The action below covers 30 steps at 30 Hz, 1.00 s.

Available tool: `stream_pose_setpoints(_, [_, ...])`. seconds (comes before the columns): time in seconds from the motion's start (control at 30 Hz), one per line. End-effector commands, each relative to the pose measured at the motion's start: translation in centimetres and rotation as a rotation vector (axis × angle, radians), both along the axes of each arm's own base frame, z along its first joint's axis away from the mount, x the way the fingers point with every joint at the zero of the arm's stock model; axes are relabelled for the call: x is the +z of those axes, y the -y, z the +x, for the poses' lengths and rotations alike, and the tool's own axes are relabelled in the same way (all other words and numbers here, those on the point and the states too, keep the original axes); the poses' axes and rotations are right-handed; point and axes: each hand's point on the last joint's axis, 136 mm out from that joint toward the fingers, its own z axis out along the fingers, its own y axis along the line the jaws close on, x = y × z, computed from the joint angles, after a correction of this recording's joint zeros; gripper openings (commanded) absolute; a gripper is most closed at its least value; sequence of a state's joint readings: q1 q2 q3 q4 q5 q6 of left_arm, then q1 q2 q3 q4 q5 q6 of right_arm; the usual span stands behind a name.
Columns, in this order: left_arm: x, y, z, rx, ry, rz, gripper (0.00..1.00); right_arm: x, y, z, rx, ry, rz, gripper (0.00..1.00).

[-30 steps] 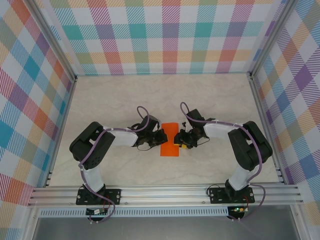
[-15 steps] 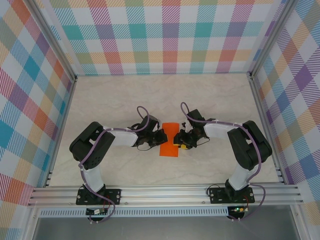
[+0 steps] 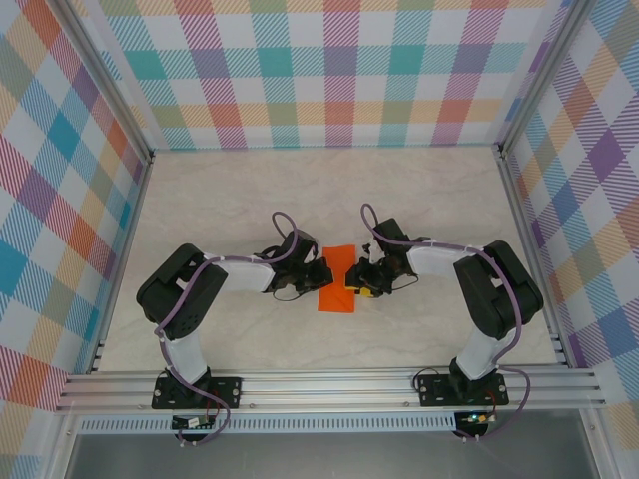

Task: Fold a paper plane with a square sheet of paper (pick it up from the middle)
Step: Turn over the paper at the center of the table.

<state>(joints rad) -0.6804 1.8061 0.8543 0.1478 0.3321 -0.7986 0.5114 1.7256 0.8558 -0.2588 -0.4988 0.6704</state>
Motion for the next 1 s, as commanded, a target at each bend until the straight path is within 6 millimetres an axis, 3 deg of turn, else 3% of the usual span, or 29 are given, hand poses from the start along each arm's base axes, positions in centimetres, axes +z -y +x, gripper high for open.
stream_pose_setpoints(0.0, [-0.4, -1.0, -0.6, 0.013, -0.015, 0.039, 0.03, -0.3, -0.8, -0.5, 0.017, -0.023, 0.054, 0.37])
stream_pose_setpoints(0.27, [0.5, -0.2, -0.2, 0.004, 0.002, 0.0, 0.04, 0.3, -1.0, -0.5, 0.036, -0.005, 0.075, 0.3])
stream_pose_setpoints(0.4, [2.5, 0.6, 0.2, 0.004, 0.048, -0.081, 0.12, 0.3, -1.0, -0.6, 0.039, -0.005, 0.08, 0.21])
stream_pose_setpoints(0.5, [4.9, 0.1, 0.5, 0.031, 0.111, -0.104, 0.22, 0.8, -0.8, -0.5, 0.044, 0.013, 0.064, 0.15])
stream_pose_setpoints(0.6, [6.9, -1.7, 0.4, 0.078, 0.18, -0.071, 0.33, 1.9, -0.6, -0.2, 0.054, 0.046, 0.05, 0.1])
stream_pose_setpoints(0.77, [9.5, -6.5, -0.4, 0.203, 0.276, 0.03, 0.45, 4.0, 1.0, 0.2, 0.057, 0.11, -0.051, 0.06])
stream_pose_setpoints(0.87, [10.4, -9.6, -1.3, 0.286, 0.317, 0.078, 0.51, 5.7, 3.0, 0.2, 0.056, 0.149, -0.175, 0.05])
stream_pose_setpoints(0.97, [10.7, -12.6, -2.4, 0.37, 0.344, 0.116, 0.59, 7.7, 6.5, 0.2, 0.059, 0.195, -0.395, 0.06])
